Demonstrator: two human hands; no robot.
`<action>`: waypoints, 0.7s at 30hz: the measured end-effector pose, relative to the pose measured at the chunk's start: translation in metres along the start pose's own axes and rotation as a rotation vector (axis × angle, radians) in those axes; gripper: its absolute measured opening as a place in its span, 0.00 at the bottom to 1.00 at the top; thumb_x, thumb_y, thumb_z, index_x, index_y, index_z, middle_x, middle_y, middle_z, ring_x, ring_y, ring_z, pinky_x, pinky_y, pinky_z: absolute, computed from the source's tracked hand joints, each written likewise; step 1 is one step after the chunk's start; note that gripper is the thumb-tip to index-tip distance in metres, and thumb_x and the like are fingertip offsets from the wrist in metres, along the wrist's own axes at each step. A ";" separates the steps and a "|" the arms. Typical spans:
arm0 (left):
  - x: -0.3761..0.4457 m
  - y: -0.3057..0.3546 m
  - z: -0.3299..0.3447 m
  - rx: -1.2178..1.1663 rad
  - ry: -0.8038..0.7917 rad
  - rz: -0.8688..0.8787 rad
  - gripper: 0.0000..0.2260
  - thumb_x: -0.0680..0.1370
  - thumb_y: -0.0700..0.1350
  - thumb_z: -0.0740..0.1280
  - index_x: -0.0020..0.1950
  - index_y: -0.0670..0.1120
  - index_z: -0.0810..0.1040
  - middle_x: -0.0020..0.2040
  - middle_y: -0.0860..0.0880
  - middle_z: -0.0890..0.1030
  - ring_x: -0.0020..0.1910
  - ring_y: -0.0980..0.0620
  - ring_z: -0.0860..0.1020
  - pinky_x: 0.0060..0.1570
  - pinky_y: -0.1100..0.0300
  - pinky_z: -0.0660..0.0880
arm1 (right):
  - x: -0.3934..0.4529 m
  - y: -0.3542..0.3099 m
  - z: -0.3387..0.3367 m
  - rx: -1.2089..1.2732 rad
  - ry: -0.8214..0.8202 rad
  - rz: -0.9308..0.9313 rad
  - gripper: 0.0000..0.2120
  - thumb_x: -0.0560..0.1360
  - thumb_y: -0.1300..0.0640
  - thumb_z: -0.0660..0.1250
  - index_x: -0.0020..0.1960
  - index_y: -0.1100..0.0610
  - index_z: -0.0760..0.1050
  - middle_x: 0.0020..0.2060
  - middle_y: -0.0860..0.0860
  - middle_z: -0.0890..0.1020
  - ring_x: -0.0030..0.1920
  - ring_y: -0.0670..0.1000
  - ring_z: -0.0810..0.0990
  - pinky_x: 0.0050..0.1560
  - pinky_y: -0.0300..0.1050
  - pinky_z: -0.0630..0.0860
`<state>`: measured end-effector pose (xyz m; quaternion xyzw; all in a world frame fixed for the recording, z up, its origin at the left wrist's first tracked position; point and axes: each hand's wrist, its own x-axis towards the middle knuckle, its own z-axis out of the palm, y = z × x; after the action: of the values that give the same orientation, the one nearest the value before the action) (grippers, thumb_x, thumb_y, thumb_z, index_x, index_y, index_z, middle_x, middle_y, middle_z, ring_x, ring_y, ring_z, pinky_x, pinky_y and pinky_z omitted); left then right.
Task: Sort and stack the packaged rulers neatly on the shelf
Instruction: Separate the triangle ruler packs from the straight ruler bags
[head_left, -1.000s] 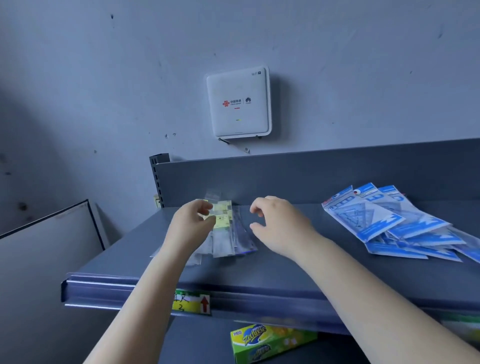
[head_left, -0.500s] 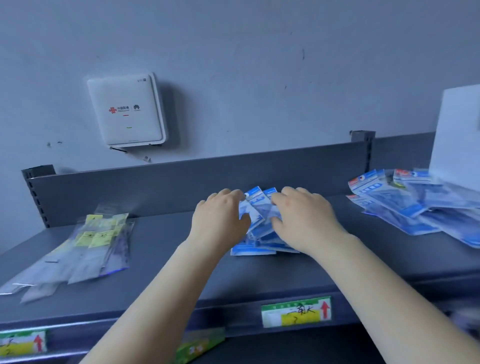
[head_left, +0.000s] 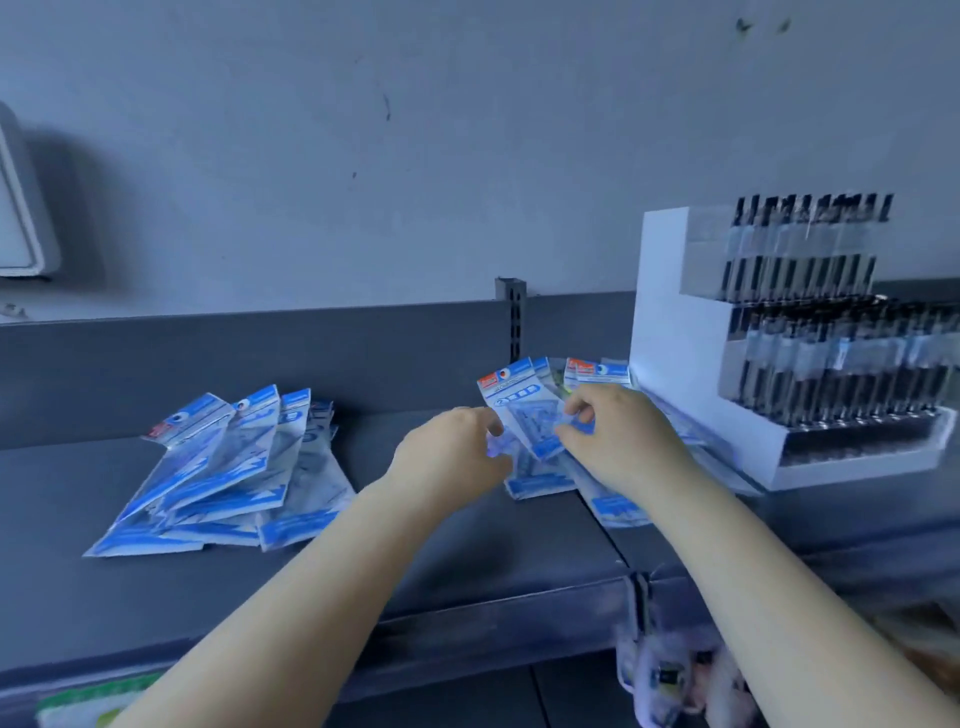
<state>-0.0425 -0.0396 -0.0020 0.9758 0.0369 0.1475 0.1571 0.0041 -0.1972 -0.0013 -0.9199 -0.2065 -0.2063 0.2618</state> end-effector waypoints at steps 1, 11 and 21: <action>0.008 0.009 0.005 -0.018 -0.022 -0.012 0.13 0.76 0.50 0.63 0.60 0.51 0.74 0.53 0.54 0.77 0.51 0.50 0.76 0.48 0.60 0.71 | 0.004 0.013 -0.004 0.005 -0.001 0.020 0.09 0.75 0.55 0.64 0.54 0.55 0.76 0.53 0.51 0.78 0.55 0.52 0.75 0.54 0.44 0.72; 0.080 0.085 0.043 -0.123 -0.140 -0.175 0.18 0.78 0.53 0.60 0.63 0.44 0.71 0.52 0.47 0.73 0.49 0.48 0.72 0.46 0.61 0.67 | 0.020 0.089 -0.020 -0.136 -0.285 0.080 0.19 0.79 0.50 0.56 0.68 0.55 0.67 0.68 0.53 0.69 0.67 0.54 0.68 0.60 0.44 0.67; 0.107 0.063 0.047 -0.549 -0.106 -0.370 0.08 0.74 0.40 0.67 0.52 0.41 0.76 0.40 0.44 0.76 0.36 0.46 0.74 0.38 0.56 0.74 | 0.021 0.099 -0.014 -0.008 -0.259 0.092 0.16 0.78 0.48 0.58 0.64 0.50 0.70 0.66 0.46 0.72 0.65 0.50 0.70 0.56 0.42 0.66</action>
<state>0.0752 -0.1009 0.0052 0.8801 0.1643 0.0698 0.4399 0.0665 -0.2764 -0.0193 -0.9484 -0.1953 -0.0742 0.2385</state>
